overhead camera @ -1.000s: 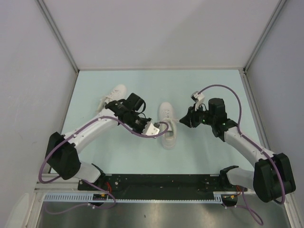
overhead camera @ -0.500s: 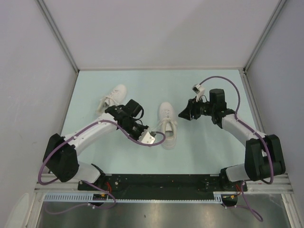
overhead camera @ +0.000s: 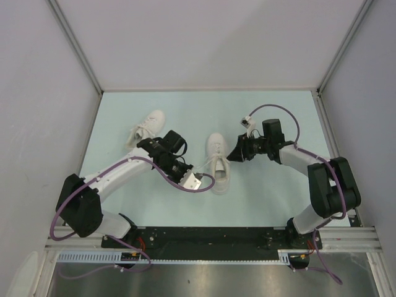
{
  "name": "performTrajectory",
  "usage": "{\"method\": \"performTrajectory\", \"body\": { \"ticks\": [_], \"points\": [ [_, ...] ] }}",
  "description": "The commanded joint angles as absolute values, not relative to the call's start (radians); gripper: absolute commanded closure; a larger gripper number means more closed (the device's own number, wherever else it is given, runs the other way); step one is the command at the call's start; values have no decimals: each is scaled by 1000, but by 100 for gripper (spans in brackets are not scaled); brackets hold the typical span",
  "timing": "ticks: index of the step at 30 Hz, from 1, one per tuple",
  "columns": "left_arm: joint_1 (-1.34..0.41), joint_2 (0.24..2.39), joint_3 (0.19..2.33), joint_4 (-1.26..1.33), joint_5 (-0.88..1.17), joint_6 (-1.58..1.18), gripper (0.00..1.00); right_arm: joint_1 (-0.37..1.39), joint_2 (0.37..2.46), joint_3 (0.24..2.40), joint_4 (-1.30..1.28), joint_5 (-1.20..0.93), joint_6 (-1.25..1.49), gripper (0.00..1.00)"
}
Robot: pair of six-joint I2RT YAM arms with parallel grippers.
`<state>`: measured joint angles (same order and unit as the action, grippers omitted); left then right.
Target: Tie the shoes
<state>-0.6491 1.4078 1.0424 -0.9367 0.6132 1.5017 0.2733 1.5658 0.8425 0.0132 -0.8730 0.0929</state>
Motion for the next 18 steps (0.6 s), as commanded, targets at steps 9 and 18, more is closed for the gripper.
{"method": "performTrajectory", "body": {
  "ticks": [9, 18],
  "points": [
    [-643, 1400, 1037, -917, 663, 1554, 100, 267, 1671, 890, 72, -943, 210, 63],
    [-643, 1401, 1035, -908, 670, 1548, 100, 236, 1661, 891, 6, -950, 207, 68]
  ]
}}
